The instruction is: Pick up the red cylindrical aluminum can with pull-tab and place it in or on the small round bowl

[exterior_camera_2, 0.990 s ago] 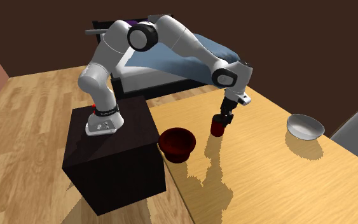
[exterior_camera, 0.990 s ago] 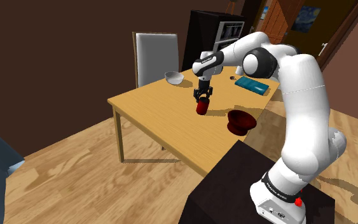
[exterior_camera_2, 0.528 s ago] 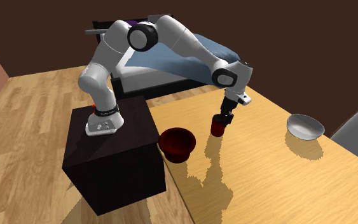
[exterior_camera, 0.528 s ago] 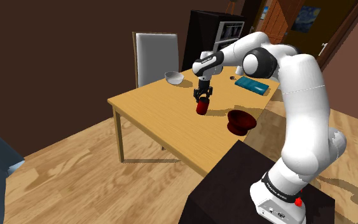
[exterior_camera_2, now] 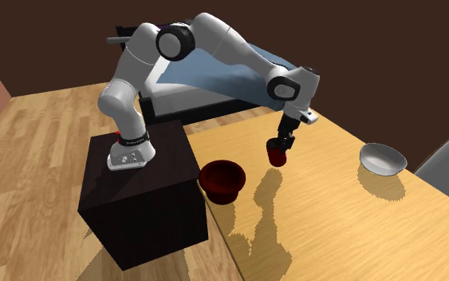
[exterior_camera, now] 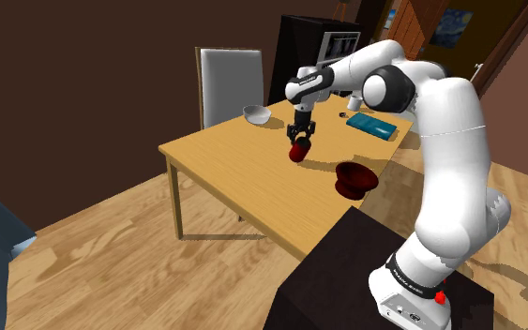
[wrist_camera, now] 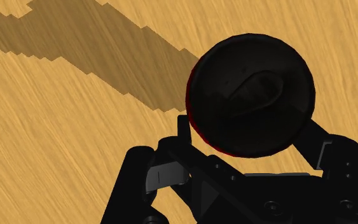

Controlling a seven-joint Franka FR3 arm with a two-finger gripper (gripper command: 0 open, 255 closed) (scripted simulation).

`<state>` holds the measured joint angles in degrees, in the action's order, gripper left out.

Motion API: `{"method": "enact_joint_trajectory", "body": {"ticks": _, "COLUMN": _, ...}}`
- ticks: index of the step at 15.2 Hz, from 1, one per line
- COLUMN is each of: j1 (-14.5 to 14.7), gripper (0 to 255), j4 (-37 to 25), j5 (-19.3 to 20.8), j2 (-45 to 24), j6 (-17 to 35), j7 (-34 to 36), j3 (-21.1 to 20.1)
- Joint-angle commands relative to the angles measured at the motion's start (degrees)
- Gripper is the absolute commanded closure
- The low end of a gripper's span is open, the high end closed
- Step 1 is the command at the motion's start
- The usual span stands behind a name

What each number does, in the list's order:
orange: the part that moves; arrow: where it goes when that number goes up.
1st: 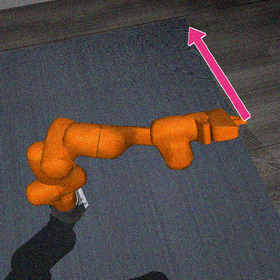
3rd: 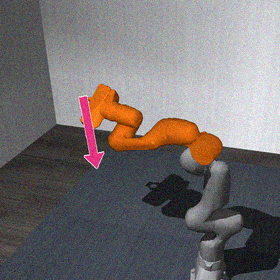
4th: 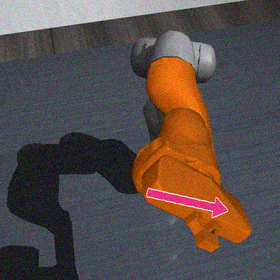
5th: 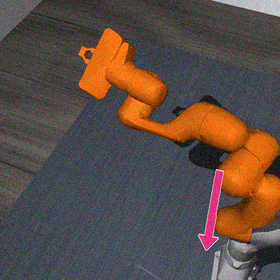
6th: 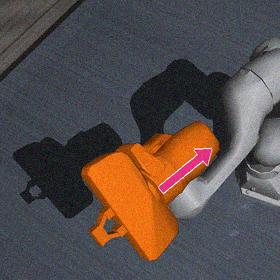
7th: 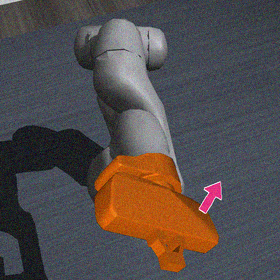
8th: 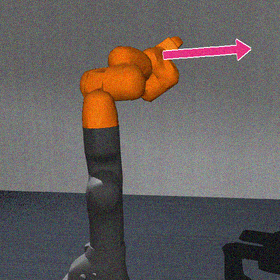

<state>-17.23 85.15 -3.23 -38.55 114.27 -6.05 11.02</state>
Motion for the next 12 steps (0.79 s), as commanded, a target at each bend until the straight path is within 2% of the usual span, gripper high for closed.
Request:
{"method": "enact_joint_trajectory", "body": {"ticks": 1, "j1": 0.0, "gripper": 255, "j4": -0.1, "j5": 0.1, "j2": 1.0, "j6": -1.1, "j7": 0.0, "j3": 0.1}}
{"method": "enact_joint_trajectory", "body": {"ticks": 12, "j1": 0.2, "gripper": 255, "j4": -3.1, "j5": 0.7, "j2": 4.5, "j6": -7.6, "j7": 0.0, "j3": 0.5}}
